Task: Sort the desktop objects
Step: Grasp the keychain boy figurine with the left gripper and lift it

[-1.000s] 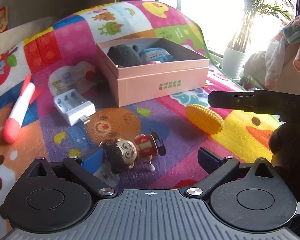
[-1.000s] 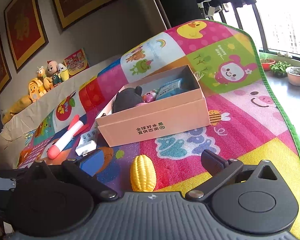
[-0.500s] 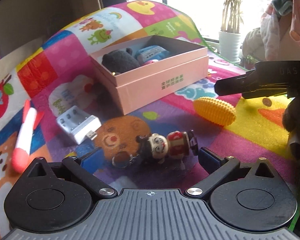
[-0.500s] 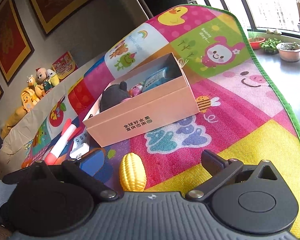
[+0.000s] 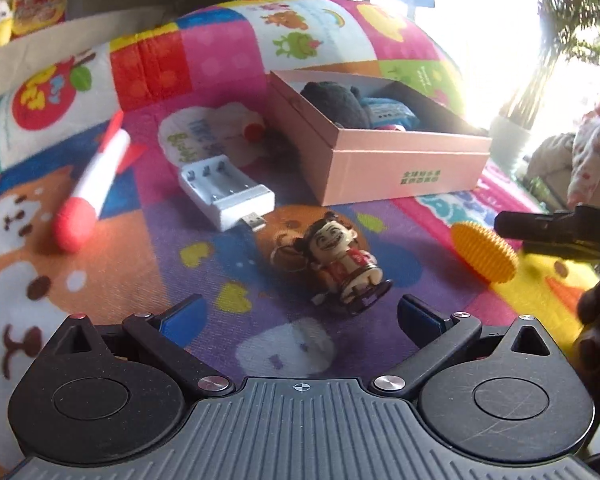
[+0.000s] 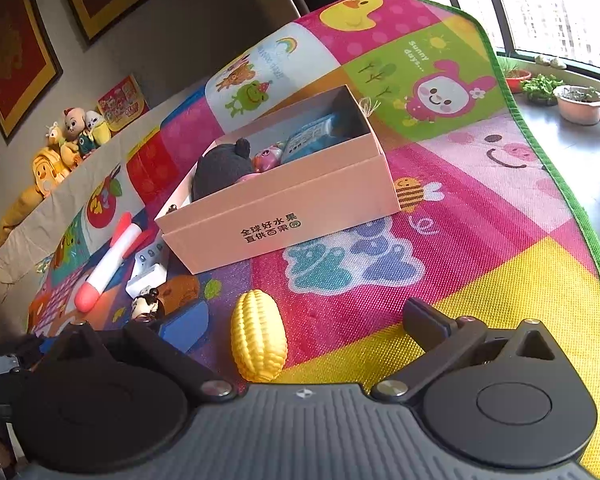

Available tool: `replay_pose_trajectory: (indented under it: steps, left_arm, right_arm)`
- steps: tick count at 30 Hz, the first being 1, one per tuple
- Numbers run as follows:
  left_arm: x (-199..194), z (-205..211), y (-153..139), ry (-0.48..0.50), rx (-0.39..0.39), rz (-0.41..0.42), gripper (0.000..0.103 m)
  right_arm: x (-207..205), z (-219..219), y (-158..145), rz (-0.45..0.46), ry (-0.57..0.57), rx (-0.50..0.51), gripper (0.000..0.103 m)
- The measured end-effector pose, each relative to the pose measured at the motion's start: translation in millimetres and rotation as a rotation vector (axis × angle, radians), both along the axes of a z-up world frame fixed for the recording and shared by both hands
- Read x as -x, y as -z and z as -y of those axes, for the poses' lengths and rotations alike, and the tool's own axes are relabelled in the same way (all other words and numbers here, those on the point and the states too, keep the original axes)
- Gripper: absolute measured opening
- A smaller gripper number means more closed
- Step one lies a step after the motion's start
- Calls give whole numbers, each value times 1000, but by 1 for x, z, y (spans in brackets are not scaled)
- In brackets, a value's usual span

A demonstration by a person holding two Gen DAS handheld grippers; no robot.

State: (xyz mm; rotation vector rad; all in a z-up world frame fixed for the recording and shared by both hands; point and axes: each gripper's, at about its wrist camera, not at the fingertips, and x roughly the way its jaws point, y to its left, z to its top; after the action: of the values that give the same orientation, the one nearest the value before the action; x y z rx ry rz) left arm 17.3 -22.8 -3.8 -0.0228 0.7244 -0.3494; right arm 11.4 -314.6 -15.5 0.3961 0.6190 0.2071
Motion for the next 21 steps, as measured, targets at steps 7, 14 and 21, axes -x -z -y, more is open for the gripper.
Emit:
replay_pose_trajectory:
  steps: [7, 14, 21]
  left_arm:
    - [-18, 27, -2, 14, 40, 9, 103]
    - [-13, 53, 2, 145, -21, 35, 103]
    - [3, 57, 4, 244, -61, 18, 103]
  right_arm:
    - [1, 4, 0, 9, -2, -30, 103]
    - [2, 8, 1, 15, 1, -66, 103]
    - [0, 5, 0, 2, 2, -45, 103]
